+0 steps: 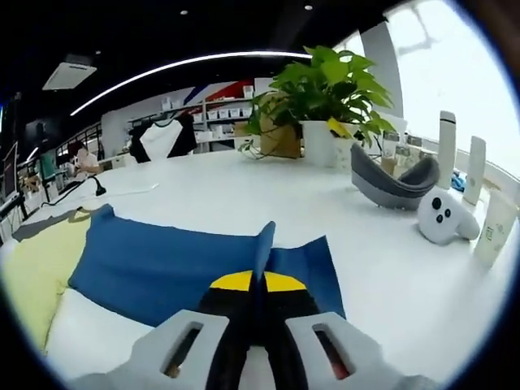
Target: Fold the garment on the visible template until the final outline fits inside the template.
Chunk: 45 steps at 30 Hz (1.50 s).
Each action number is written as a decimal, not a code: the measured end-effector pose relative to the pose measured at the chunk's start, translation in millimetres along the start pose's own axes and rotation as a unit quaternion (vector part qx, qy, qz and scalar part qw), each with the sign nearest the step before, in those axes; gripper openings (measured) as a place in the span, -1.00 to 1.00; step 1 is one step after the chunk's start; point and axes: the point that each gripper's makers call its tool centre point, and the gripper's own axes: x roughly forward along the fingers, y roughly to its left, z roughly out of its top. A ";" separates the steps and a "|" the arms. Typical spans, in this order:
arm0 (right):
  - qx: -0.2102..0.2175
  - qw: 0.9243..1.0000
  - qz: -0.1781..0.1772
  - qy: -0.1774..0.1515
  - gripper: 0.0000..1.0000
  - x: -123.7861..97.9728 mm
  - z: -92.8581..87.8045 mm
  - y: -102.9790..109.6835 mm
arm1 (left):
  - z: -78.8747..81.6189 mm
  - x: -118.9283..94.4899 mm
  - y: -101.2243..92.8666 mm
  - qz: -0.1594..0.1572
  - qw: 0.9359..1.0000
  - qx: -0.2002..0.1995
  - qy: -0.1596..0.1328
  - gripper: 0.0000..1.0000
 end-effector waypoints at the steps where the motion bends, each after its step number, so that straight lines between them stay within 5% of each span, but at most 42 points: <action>1: 0.003 1.000 -0.001 -0.005 -1.00 -1.4 2.3 0.8 | 0.2 0.2 0.7 0.002 1.000 0.000 0.000 -0.13; 7: 0.016 0.999 0.011 -0.037 -1.00 -3.5 33.4 6.5 | 1.6 2.3 11.0 0.025 1.000 -0.001 0.005 0.35; 11: 0.068 0.996 0.049 -0.032 -1.00 -4.1 41.1 16.3 | 2.8 4.3 12.5 0.025 1.000 0.001 0.005 0.42; 20: 0.056 0.997 0.042 -0.044 -1.00 -8.2 57.3 12.8 | -2.6 10.7 11.2 0.022 1.000 0.002 0.022 0.66; 29: 0.067 0.993 0.074 -0.063 -1.00 -19.7 81.6 41.0 | -2.2 13.1 3.9 0.018 1.000 0.004 0.024 0.95; 45: 0.102 0.982 0.123 -0.097 -1.00 -35.7 114.6 93.7 | 5.2 5.7 8.1 0.026 1.000 -0.003 0.014 0.99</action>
